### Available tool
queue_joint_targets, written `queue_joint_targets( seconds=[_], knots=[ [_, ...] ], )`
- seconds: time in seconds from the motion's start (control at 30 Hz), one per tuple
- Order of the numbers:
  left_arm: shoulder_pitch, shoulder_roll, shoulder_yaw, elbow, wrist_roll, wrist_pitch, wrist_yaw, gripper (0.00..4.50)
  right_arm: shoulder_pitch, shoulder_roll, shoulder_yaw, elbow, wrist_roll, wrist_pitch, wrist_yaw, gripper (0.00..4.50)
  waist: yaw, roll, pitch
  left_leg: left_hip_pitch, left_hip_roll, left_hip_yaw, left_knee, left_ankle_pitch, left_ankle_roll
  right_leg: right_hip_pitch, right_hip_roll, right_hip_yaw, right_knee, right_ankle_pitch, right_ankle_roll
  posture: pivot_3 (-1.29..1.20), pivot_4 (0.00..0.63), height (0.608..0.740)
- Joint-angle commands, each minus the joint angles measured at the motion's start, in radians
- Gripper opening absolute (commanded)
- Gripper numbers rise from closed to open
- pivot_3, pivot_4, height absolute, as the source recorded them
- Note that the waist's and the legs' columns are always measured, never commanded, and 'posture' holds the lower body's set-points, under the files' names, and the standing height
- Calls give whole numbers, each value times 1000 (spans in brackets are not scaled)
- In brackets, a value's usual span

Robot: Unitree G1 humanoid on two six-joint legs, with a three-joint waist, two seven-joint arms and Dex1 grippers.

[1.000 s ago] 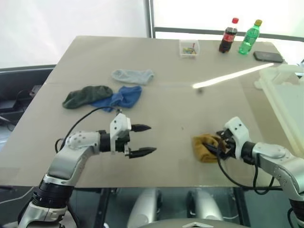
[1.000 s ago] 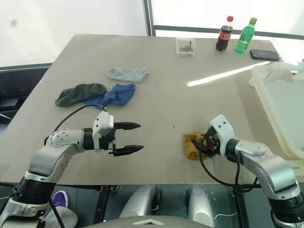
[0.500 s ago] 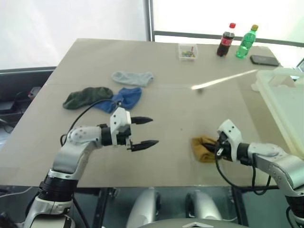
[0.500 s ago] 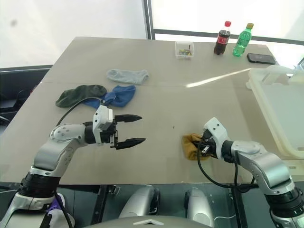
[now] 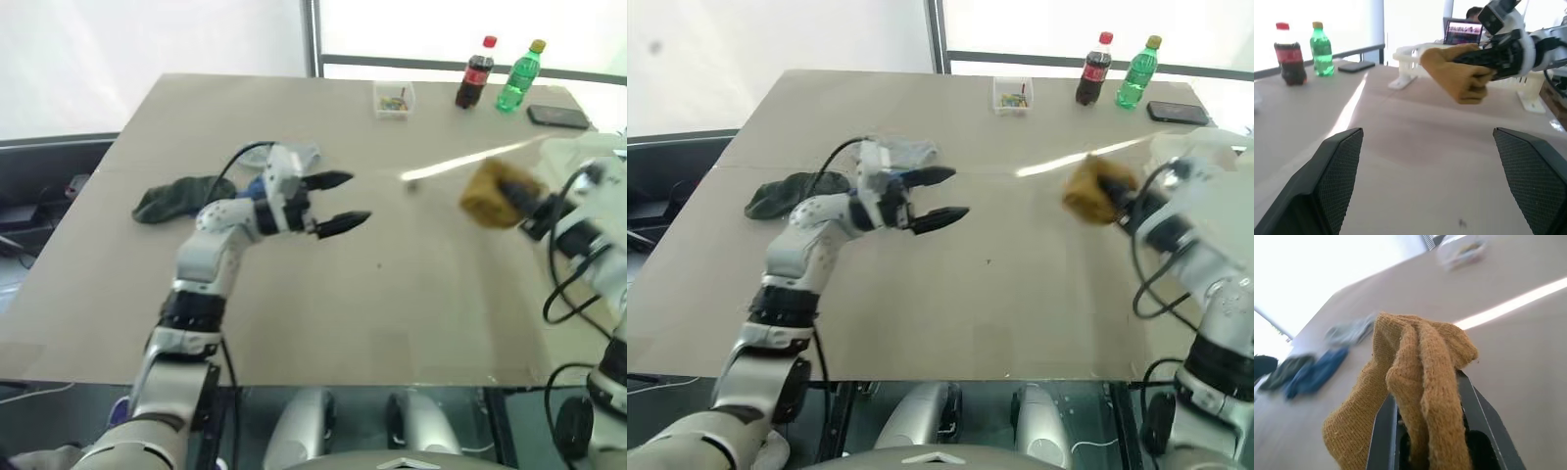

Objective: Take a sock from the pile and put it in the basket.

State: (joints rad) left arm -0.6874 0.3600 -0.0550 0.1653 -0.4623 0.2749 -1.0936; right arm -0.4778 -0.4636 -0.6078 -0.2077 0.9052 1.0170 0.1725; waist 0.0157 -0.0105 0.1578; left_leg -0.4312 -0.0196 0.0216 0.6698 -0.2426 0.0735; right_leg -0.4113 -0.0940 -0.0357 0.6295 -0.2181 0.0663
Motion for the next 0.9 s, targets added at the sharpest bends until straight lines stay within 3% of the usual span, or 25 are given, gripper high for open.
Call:
queue_joint_targets(
  seconds=[0.03, 0.2, 0.33, 0.53, 0.7, 0.83, 0.9],
  knots=[
    [-55, -90, -14, -33, -31, 25, 50, 4500, -162, -53, -147, 147, -10, -96, -168, 4, -1, 0, 0, -1, 0, 0, 0, 0, 0, -1, 0, 0, 0, 0, 0, 0, 150, 729],
    [-78, -184, -39, -70, -25, 45, 108, 4500, -296, -141, -125, 449, -173, -257, -251, 4, -4, 0, 0, -1, 1, 2, -1, 0, 0, -1, 2, 1, -1, 0, 1, 0, 150, 729],
    [-80, -239, -70, -99, 8, 47, 172, 4500, -379, -164, -68, 805, -329, -467, -282, 4, -10, 1, 0, 1, 1, 4, 0, 0, 2, 0, 3, 5, 0, 1, 1, 0, 150, 729],
    [-38, -309, -109, -134, 31, 57, 262, 4500, -490, -206, -27, 1184, -428, -645, -261, 4, -20, 7, 3, 1, 1, 5, 0, 0, 1, -1, 3, 7, 0, 1, 2, 0, 150, 729],
    [9, -292, -137, -188, 42, 59, 261, 4500, -537, -230, 0, 1283, -462, -706, -253, 2411, -23, 7, 3, 0, 3, 5, 0, 0, 1, 0, 4, 7, -1, 1, 2, 0, 150, 729],
    [19, -279, -129, -202, 34, 69, 262, 4500, -522, -223, 4, 1222, -454, -676, -246, 4225, -25, 7, 3, 1, 3, 6, 0, 0, 1, 0, 4, 8, -1, 1, 2, 0, 150, 729],
    [19, -278, -126, -202, 30, 76, 264, 4500, -488, -213, -9, 1152, -432, -639, -244, 4442, -24, 7, 3, 1, 3, 6, 0, 0, 1, 0, 4, 8, -1, 1, 2, 0, 150, 729]
  ],
)
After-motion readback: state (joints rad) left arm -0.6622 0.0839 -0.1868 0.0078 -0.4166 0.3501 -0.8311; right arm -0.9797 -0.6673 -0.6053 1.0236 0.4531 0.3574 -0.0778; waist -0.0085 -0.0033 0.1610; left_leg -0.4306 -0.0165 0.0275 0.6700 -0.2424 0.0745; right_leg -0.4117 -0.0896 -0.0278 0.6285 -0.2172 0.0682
